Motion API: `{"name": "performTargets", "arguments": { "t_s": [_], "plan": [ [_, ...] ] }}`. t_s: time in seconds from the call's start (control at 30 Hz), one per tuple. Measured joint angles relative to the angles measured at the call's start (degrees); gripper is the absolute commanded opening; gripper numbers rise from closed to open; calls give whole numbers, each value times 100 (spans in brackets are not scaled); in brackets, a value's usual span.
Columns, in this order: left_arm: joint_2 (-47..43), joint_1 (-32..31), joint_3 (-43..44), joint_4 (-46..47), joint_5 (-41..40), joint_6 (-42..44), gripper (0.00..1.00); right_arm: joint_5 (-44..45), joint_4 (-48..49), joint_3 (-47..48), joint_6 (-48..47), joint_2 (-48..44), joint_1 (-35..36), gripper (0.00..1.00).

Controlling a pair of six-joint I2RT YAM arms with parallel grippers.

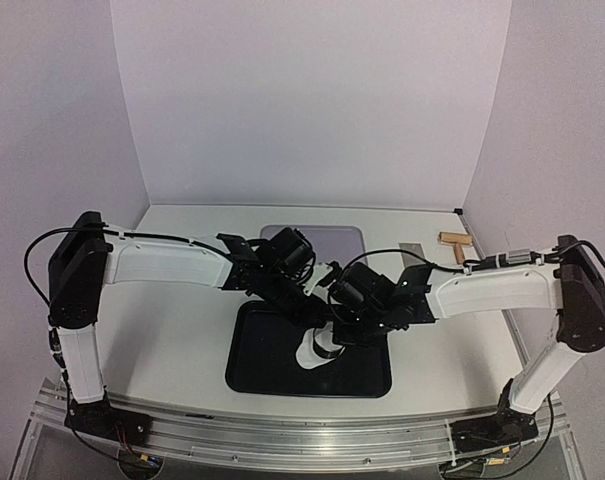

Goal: Roll out the dumpling wrappers from the dough

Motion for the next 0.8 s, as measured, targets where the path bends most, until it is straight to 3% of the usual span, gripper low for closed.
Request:
{"name": "performTargets", "arguments": {
  "t_s": [0.8],
  "plan": [
    [108,197,-708,898,-151,178,0,312,205,375,-494,818,0,0]
  ]
}}
